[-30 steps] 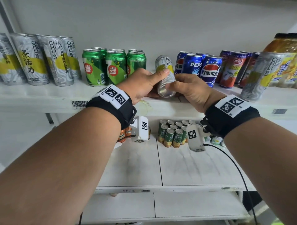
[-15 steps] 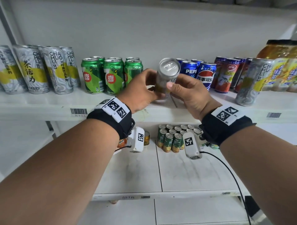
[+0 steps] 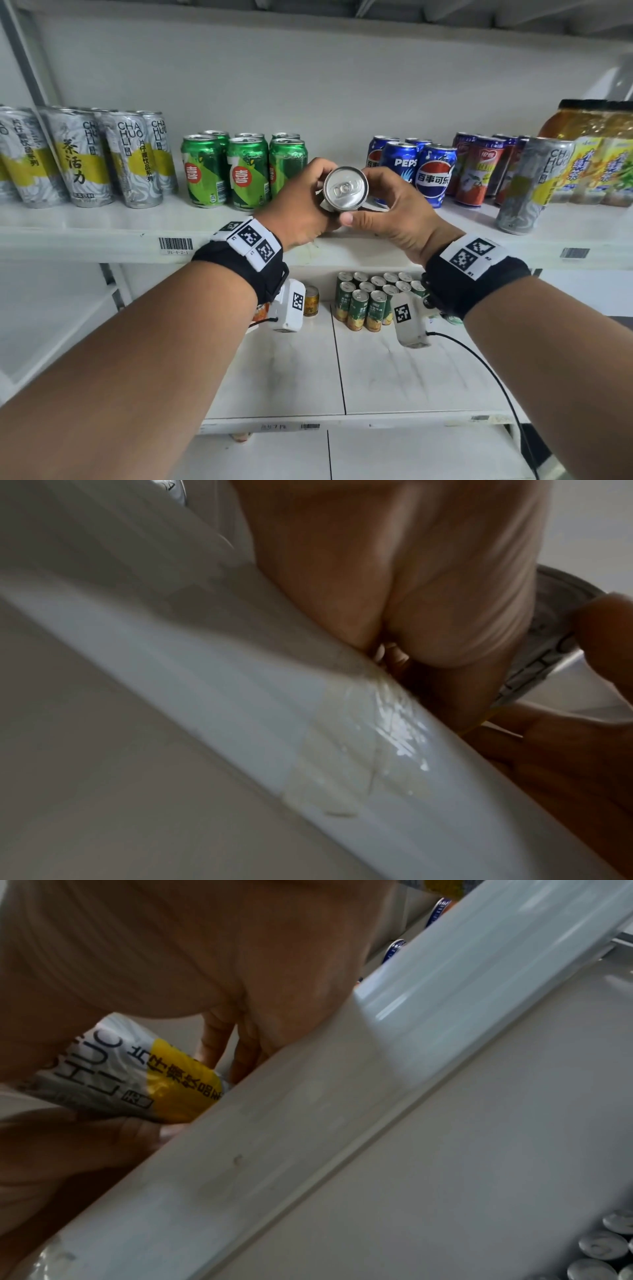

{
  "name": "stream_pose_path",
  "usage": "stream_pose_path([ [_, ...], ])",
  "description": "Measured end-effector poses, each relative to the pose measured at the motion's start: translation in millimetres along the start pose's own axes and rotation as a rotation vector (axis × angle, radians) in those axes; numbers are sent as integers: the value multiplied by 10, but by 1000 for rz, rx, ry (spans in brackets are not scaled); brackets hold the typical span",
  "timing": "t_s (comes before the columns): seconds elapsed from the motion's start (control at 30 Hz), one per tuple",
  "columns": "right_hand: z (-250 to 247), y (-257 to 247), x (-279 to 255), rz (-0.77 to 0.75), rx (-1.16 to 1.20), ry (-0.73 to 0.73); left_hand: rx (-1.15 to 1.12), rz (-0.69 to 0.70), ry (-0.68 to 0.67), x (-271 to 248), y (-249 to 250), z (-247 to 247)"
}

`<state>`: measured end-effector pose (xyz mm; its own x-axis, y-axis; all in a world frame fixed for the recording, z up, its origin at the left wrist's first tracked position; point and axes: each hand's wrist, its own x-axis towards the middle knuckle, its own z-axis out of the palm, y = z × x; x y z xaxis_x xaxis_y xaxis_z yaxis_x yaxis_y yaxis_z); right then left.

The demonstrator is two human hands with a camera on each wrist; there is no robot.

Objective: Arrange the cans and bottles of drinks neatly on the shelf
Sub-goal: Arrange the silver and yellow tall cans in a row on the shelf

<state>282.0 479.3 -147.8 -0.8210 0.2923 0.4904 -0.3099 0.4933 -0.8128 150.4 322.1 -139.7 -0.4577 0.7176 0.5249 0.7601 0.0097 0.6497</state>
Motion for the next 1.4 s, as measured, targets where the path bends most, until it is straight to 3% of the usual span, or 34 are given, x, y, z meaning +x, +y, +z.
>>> stream_pose_path([
  [0.17,8,-18,23,89,162,21,-179,-67,-29,-2,-12,-4],
  [0.4,-12,-104,57,196,350,71,-250,-122,-119,58,-81,20],
  [0.77,20,-69,54,180,205,-32,-384,-276,-18,213,-163,66],
  [1.13,-47,5,102,205,227,-73,-268,-276,12,300,-130,169],
  [1.4,-48,35,55,137,188,-50,-296,-156,11,153,-34,140],
])
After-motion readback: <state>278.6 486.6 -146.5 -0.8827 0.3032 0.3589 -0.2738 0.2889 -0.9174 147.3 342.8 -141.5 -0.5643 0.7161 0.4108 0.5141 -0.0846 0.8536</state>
